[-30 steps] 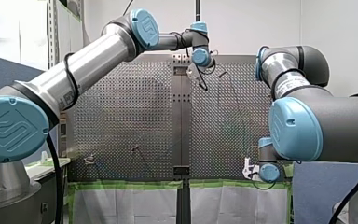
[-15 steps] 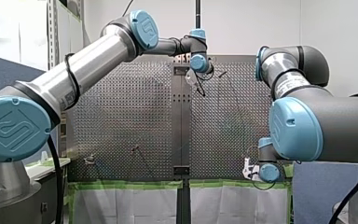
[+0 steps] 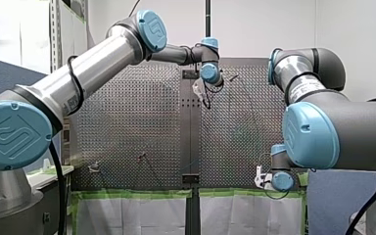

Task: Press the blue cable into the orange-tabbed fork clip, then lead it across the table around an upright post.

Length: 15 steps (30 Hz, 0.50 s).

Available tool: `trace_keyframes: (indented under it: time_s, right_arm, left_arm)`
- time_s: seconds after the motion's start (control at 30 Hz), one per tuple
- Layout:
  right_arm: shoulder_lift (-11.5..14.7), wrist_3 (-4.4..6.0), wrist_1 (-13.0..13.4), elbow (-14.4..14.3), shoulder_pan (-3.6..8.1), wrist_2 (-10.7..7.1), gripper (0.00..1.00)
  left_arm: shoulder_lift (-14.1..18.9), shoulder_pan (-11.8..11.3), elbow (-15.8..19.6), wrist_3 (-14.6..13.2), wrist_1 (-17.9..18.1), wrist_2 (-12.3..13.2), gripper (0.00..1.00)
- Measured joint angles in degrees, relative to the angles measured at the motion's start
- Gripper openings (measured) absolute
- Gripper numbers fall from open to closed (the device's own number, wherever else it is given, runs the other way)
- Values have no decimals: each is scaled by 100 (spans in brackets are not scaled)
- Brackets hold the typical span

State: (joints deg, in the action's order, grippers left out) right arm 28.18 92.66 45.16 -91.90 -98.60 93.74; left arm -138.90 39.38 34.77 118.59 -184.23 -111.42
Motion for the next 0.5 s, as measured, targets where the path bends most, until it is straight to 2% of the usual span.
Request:
trace_keyframes:
  time_s: [0.2, 0.5]
  right_arm:
    - [0, -1, 2, 0, -14, 3, 0]
    - [-2, 0, -10, 0, -39, -3, 0]
  left_arm:
    - [1, 50, -54, -325, -267, 3, 98]
    - [1, 74, -316, -775, -759, 150, 98]
